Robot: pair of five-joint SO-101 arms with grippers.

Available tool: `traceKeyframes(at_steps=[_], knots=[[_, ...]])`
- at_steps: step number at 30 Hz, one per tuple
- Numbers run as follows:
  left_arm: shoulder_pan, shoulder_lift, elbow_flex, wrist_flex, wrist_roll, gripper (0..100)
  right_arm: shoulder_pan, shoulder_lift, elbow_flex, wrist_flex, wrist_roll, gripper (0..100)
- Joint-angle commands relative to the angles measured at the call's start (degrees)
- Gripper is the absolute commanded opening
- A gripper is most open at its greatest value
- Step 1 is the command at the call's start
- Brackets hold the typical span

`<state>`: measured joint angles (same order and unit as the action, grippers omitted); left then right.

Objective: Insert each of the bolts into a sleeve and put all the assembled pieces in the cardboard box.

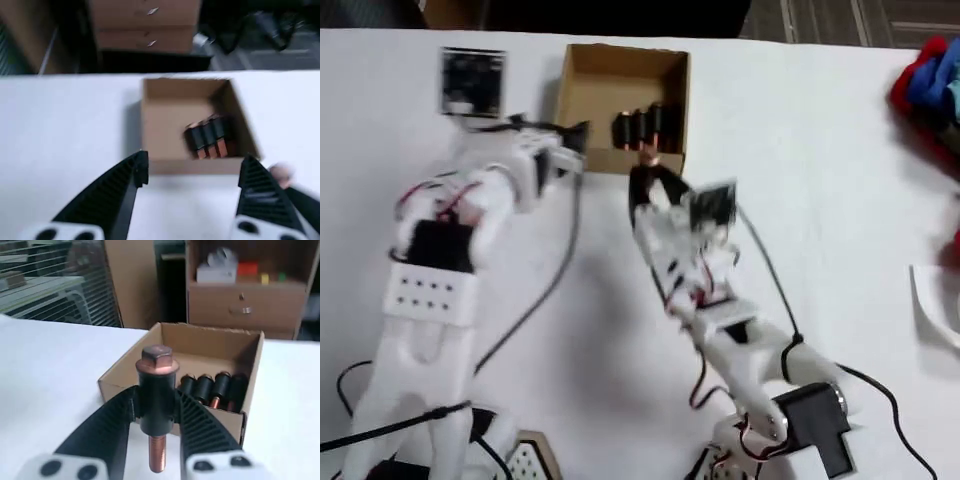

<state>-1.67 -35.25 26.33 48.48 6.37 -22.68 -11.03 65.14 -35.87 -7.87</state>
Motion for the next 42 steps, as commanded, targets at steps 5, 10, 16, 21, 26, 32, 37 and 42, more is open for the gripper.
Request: traceKeyframes(at_steps=[5,10,16,21,26,32,37,42], knots=[[-12.7,-0.6,-2.6,13.4,-0.7,29,2.4,-2.6,-33.8,64.9,-16.4,2.1],[-15.3,-0.3,0.3,13.4,-0.8,29,5.0,-0.2,-35.3,71.6,-15.5,2.6],[-15.1,-0.6,9.4,4.6,-5.2,29,3.7,0.9,-42.1,66.6,2.0,4.5],[-15.3,-0.5,15.8,0.4,-9.1,29,2.3,9.8,-58.0,74.2,9.1,2.2],[-15.2,-0.5,19.1,-0.7,-10.5,29,2.2,33.7,-94.7,97.2,9.1,2.5],[-15.4,-0.5,21.7,-0.6,-10.5,29,0.2,60.9,-145.1,115.3,9.1,2.5],[-15.5,-0.5,23.5,-0.3,-10.5,29,-1.1,73.5,-160.5,111.6,8.5,2.4],[-15.6,-0.6,25.3,-0.2,-10.5,29,-0.4,73.6,-155.0,101.7,8.5,2.6]])
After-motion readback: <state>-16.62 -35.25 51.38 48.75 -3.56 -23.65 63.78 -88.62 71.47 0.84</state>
